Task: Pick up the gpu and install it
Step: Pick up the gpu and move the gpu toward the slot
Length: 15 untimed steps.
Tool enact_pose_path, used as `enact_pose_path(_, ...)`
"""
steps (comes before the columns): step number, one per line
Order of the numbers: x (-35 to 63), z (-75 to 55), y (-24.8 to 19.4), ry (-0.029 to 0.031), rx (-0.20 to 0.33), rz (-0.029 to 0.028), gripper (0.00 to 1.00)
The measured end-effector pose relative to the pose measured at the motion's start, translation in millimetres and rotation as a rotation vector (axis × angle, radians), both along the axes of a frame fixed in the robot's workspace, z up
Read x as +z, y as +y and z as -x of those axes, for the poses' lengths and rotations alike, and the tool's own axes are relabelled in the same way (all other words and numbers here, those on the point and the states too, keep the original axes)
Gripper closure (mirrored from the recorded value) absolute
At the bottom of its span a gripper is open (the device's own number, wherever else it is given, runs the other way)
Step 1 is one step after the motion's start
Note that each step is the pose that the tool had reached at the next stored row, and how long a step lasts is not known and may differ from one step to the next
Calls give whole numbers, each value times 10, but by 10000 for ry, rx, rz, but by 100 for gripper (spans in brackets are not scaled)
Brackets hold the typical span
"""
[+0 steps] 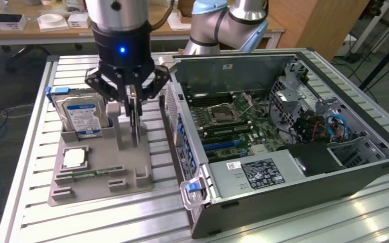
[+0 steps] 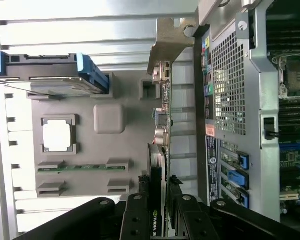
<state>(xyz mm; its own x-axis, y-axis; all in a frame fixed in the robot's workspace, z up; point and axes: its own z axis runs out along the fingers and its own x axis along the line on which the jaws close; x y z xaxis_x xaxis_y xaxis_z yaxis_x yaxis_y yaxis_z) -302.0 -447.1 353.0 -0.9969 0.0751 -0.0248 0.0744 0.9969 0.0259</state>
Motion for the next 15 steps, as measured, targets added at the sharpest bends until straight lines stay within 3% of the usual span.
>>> enact_pose_path(15,661,-1,0,1,-1,0,74)
